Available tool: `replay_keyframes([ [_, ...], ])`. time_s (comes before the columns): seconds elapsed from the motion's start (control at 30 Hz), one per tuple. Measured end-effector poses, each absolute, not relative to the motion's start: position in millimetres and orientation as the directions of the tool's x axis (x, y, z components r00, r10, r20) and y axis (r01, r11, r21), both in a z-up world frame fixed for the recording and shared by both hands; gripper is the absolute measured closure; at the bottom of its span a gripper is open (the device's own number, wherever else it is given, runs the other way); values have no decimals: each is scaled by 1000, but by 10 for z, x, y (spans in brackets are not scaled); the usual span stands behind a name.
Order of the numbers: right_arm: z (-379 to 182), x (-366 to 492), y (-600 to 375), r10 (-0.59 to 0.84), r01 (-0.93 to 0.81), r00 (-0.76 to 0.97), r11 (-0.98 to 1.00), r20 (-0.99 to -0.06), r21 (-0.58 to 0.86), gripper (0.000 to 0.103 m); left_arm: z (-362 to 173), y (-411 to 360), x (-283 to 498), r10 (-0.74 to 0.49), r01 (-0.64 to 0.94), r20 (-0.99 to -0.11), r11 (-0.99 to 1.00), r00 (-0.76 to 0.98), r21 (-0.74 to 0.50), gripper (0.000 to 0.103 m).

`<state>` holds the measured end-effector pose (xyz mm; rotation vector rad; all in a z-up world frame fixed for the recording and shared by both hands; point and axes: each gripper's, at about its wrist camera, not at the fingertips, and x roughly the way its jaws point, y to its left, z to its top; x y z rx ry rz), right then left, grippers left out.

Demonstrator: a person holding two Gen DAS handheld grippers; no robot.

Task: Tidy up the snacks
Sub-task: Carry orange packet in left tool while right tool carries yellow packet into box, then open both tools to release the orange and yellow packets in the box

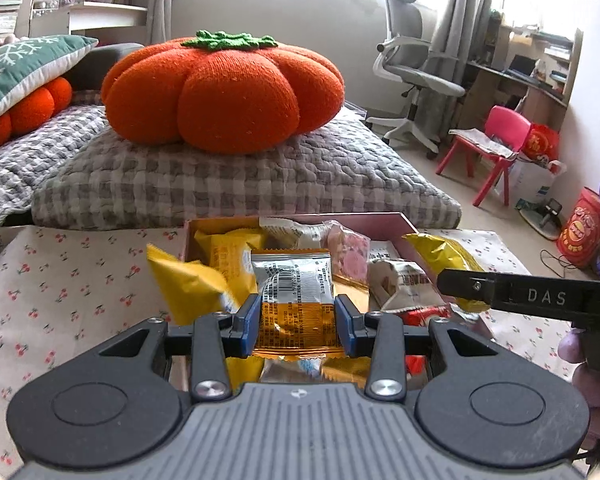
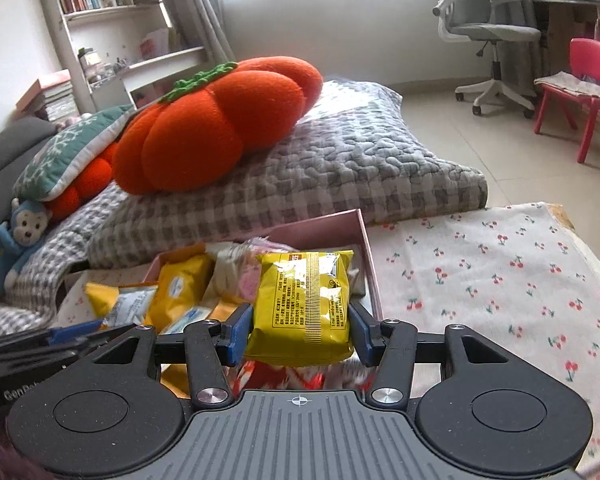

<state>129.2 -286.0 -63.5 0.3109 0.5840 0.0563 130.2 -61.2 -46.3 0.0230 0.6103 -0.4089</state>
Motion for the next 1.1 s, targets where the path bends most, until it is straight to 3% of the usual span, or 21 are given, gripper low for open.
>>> replay_keyframes([
  [0.63,-781,1943,-3052,143,77,827,929,-544,361,49,-620,-759,1669,-334,327,-588,937,737,-123,64],
  [0.8,-743,1938,-3110,157,81,835,913,-527,401,37,-596,-764,1638,-342,344,-580,932,740,-110,44],
  [1.1,-568,1679,-3163,163,53,844,923,-512,381,24,-535,-803,1456,-341,355,-588,930,734,-96,24],
])
